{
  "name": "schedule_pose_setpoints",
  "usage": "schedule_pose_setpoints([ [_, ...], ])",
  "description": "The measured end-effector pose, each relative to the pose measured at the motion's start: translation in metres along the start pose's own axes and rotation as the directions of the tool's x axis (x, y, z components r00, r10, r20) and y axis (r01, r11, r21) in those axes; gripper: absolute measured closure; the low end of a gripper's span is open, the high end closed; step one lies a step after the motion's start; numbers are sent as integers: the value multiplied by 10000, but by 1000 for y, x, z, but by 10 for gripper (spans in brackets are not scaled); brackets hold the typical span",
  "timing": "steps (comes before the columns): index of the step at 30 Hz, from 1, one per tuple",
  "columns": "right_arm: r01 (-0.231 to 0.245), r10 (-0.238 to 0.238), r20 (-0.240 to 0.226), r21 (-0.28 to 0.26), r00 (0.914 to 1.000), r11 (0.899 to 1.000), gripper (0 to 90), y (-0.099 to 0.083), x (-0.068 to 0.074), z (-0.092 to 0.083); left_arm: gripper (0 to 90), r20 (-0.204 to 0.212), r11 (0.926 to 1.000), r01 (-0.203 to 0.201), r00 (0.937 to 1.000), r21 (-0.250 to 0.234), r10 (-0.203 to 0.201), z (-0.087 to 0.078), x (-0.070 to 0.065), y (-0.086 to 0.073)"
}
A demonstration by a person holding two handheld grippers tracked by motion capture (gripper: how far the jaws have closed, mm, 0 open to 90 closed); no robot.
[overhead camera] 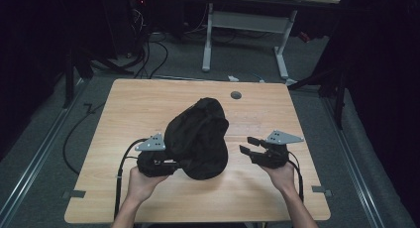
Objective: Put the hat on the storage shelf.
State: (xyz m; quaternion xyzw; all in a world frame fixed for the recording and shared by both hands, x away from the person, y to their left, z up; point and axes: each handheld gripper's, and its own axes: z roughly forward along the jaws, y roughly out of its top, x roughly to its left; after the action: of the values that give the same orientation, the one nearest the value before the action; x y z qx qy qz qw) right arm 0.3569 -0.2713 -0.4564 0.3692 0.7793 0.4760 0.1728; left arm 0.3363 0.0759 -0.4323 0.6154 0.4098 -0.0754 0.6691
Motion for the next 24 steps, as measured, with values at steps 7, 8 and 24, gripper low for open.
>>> schedule_pose_setpoints([
  [7,-823,762,683,917,9947,9924,504,-34,-10,19,700,-387,9983,68,9992,-579,-91,-4,3,11],
  [8,-916,803,942,1224,9923,9882,500,-41,-13,25,699,-438,9978,85,9990,-662,-114,-5,3,12],
  [24,-757,202,2455,2192,9692,9727,491,-60,-19,43,698,-1349,9837,-192,9908,-1788,-52,-10,4,33],
])
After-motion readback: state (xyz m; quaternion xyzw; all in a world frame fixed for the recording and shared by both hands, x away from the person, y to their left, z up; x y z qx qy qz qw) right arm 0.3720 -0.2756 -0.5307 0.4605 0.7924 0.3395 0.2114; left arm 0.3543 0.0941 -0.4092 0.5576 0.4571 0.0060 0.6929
